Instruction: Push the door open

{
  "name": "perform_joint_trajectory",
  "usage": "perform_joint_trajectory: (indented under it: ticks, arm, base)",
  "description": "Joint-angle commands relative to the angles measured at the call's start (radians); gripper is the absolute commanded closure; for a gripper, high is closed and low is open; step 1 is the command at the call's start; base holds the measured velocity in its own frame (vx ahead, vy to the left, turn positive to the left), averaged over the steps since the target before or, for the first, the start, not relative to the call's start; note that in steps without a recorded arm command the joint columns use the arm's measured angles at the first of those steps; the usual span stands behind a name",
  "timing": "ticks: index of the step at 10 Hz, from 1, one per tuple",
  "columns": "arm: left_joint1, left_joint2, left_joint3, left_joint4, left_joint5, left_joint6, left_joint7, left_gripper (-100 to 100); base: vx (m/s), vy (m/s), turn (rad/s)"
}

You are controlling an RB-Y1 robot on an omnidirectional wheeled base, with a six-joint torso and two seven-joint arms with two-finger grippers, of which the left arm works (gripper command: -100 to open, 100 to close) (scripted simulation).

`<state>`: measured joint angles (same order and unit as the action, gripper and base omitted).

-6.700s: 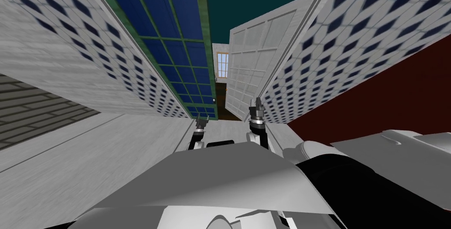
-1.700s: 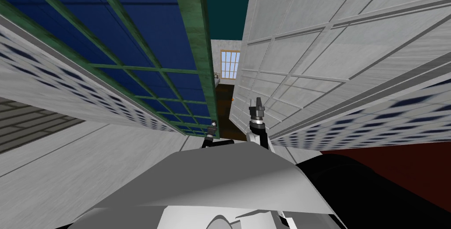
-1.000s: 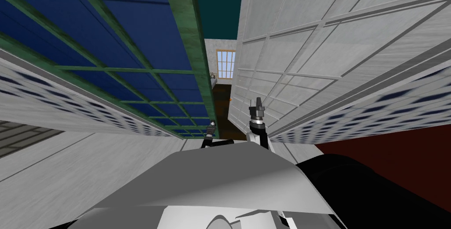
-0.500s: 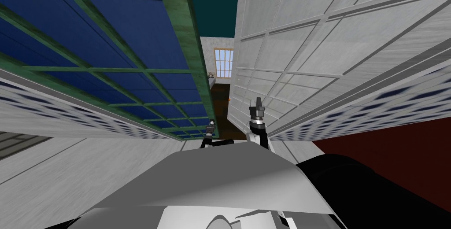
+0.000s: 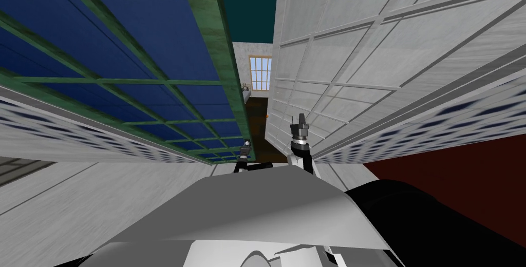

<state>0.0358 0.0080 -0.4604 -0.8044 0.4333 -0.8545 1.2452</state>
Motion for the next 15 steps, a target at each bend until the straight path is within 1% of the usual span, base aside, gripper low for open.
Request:
perform_joint_trajectory:
  ticks: [1, 4, 5, 6, 7, 8, 9, 10, 11, 12, 13, 14, 15]
  arm:
    - [-0.010, 0.024, 0.029, 0.015, 0.010, -0.032, 0.005, 100]
    - [-0.010, 0.024, 0.029, 0.015, 0.010, -0.032, 0.005, 100]
    - [0.003, 0.006, 0.038, -0.002, 0.001, -0.002, -0.004, 100]
    - [0.002, 0.009, 0.055, -0.001, 0.001, -0.002, -0.005, 100]
    - [0.000, 0.011, 0.072, 0.000, 0.002, -0.003, -0.006, 100]
    - [-0.003, 0.014, 0.096, 0.002, 0.003, -0.004, -0.007, 100]
    - [-0.003, 0.014, 0.096, 0.002, 0.003, -0.004, -0.007, 100]
    - [-0.005, 0.017, 0.120, 0.004, 0.005, -0.004, -0.008, 100]
    - [-0.005, 0.017, 0.120, 0.004, 0.005, -0.004, -0.008, 100]
    - [-0.008, 0.019, 0.145, 0.006, 0.006, -0.005, -0.009, 100]
    - [-0.008, 0.019, 0.145, 0.006, 0.006, -0.005, -0.009, 100]
    - [-0.011, 0.022, 0.174, 0.009, 0.007, -0.006, -0.011, 100]
    - [-0.011, 0.022, 0.174, 0.009, 0.007, -0.006, -0.011, 100]
  base:
    - [-0.001, 0.008, -0.003]
    - [0.002, 0.000, 0.009]
    - [0.017, -0.037, -0.343]
    - [0.031, -0.030, -0.301]
    - [0.031, -0.019, -0.151]
    - [0.032, -0.018, -0.169]
    - [0.029, -0.006, -0.057]
    - [0.029, -0.012, -0.131]
    - [0.018, -0.007, -0.059]
    - [0.027, -0.007, -0.115]
    - [0.025, -0.002, -0.084]
    - [0.026, -0.012, -0.148]
    - [0.019, -0.007, -0.059]
